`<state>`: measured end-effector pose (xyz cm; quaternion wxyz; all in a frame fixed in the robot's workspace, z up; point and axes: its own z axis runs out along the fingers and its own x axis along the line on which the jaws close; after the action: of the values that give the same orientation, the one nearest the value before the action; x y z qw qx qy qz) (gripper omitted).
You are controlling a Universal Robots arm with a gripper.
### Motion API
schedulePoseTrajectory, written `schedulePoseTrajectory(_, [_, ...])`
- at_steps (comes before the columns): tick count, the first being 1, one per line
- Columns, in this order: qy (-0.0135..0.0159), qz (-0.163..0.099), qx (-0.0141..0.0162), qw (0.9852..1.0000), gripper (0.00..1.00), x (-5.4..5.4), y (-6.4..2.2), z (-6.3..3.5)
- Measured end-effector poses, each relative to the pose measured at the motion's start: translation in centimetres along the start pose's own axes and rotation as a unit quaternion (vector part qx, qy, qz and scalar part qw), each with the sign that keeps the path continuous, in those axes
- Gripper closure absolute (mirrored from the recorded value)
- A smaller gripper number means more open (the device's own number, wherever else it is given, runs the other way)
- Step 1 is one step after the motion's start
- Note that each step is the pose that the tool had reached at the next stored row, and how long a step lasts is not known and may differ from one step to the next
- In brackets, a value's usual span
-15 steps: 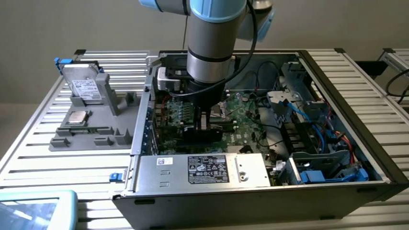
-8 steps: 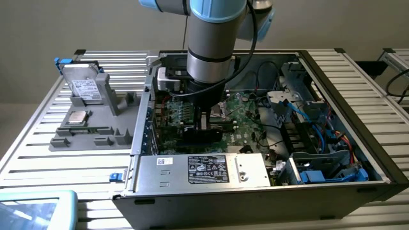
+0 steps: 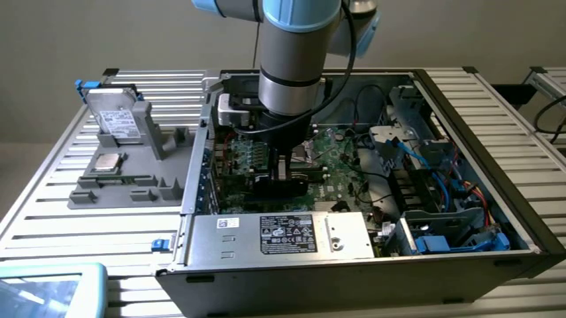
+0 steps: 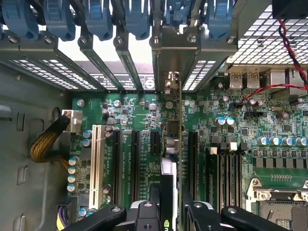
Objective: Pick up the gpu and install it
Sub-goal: 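Insert the gpu into the slot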
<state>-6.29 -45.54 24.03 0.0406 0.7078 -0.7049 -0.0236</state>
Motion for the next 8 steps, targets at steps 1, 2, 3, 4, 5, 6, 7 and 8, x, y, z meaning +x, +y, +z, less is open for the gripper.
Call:
schedulePoseTrajectory(1, [0.0, 0.0, 0.0, 1.0, 0.73, 0.0, 0.0, 0.0])
schedulePoseTrajectory(2, [0.0, 0.0, 0.0, 1.0, 0.73, 0.0, 0.0, 0.0])
schedulePoseTrajectory(3, [0.0, 0.0, 0.0, 1.0, 0.73, 0.0, 0.0, 0.0])
schedulePoseTrajectory(4, [0.0, 0.0, 0.0, 1.0, 0.73, 0.0, 0.0, 0.0])
schedulePoseTrajectory(5, [0.0, 0.0, 0.0, 1.0, 0.73, 0.0, 0.0, 0.0])
schedulePoseTrajectory(6, [0.0, 0.0, 0.0, 1.0, 0.73, 0.0, -0.01, 0.0])
schedulePoseTrajectory(7, [0.0, 0.0, 0.0, 1.0, 0.73, 0.0, -0.01, 0.0])
schedulePoseTrajectory(8, [0.0, 0.0, 0.0, 1.0, 0.73, 0.0, -0.01, 0.0])
